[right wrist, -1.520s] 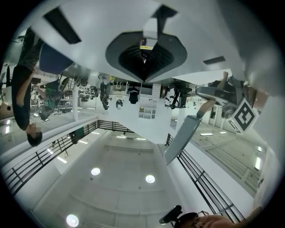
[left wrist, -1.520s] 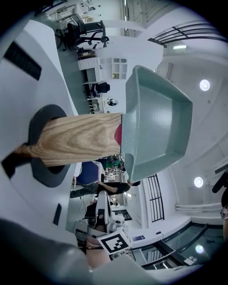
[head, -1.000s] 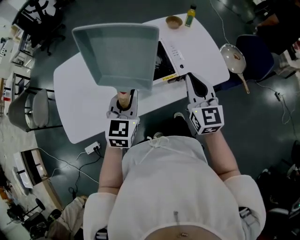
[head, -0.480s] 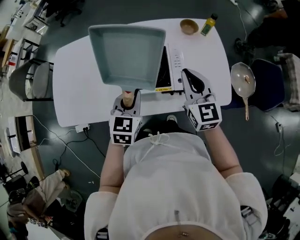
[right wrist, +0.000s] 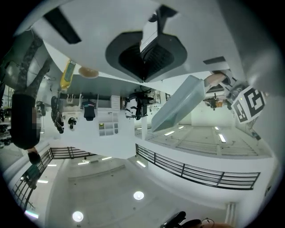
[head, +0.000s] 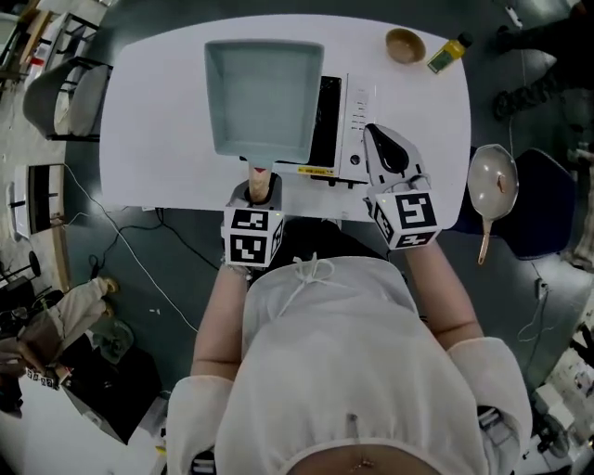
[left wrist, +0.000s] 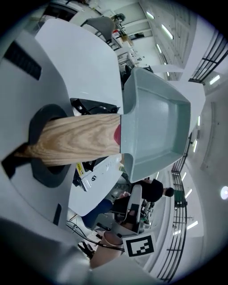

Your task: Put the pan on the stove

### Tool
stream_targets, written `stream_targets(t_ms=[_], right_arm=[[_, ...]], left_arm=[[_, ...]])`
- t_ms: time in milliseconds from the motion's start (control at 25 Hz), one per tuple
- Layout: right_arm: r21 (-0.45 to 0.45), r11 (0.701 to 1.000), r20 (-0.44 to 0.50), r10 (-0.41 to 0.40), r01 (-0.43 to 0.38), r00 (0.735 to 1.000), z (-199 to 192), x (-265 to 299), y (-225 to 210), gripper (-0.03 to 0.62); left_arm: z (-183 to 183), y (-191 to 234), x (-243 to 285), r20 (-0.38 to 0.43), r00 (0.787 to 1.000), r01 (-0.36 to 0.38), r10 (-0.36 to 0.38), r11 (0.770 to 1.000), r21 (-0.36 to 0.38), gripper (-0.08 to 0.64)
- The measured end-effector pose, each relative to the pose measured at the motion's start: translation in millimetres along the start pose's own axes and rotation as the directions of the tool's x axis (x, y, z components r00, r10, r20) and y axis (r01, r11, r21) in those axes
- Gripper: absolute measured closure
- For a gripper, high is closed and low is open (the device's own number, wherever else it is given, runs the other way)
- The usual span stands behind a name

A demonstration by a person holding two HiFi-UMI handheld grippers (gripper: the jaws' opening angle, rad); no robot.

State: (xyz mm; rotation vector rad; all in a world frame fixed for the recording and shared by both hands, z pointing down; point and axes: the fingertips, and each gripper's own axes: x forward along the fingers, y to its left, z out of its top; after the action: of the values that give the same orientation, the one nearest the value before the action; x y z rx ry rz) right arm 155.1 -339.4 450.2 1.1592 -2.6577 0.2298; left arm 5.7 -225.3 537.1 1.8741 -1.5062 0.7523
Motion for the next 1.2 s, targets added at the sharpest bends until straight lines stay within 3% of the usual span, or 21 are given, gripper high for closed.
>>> stream_targets(t_ms=[280,680,960,1200], right_arm=[[0.006,0.999,-0.017,0.053,-0.053,0.998,-10,15,-10,0.586],[-0.001,0.997,-0.067,0.073,-0.073,0.995,-29,23,-17,0.586],[0.0,0.998,-0.074,0.059,-0.059,0.996,-29,25,-20,0.586],[0.023,0.999,-0.081,0.029,-0.027,0.996,-33,24,-24,0.586]], left_arm=[[-29,-5,20,-0.186,0.982,-0.001,-0.016,0.996,-0.089,0.534],[-47,-11,39,-0.369,0.918,0.067,-0.144,0.975,-0.213,0.534],[-60,-12,40,-0.465,0.868,0.08,-0.176,0.973,-0.218,0.534],[-66,-10,39,-0.516,0.841,0.086,-0.162,0.982,-0.168,0.534]])
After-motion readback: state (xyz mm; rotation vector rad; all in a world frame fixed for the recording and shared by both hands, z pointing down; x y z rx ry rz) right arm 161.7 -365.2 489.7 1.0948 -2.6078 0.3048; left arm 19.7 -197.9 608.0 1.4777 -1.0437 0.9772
